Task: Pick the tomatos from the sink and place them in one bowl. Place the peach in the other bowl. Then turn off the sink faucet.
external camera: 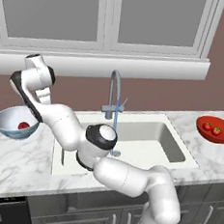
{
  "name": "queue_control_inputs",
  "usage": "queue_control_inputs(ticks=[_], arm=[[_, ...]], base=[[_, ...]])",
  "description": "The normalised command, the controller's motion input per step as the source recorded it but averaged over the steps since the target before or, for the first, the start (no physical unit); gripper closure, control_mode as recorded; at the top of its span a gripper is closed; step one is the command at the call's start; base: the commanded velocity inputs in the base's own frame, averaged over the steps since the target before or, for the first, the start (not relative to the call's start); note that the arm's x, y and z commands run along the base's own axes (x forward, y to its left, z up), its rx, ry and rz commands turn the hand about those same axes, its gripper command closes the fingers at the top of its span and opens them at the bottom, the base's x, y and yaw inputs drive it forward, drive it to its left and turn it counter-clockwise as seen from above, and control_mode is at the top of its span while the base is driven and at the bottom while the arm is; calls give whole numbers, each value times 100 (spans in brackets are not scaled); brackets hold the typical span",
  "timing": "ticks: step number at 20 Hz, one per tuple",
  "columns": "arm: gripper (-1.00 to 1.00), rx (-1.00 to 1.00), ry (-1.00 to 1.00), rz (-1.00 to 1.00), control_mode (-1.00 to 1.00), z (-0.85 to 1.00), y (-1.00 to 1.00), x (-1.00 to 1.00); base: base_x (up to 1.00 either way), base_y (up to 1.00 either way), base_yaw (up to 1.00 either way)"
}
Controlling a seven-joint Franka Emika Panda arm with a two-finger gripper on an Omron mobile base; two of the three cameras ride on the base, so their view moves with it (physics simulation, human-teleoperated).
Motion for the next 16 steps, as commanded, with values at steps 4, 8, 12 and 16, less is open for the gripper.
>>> queue_control_inputs(ticks=[4,8,12,16], arm=[[-100,8,0,-25,-100,-31,-100,0],[-100,9,0,-24,-100,-27,-100,0],[-100,10,-3,-19,-100,-32,-100,-10],[-100,12,-8,-16,-100,-23,-100,-38]], base=[[0,0,0],[0,0,0],[0,0,0],[0,0,0]])
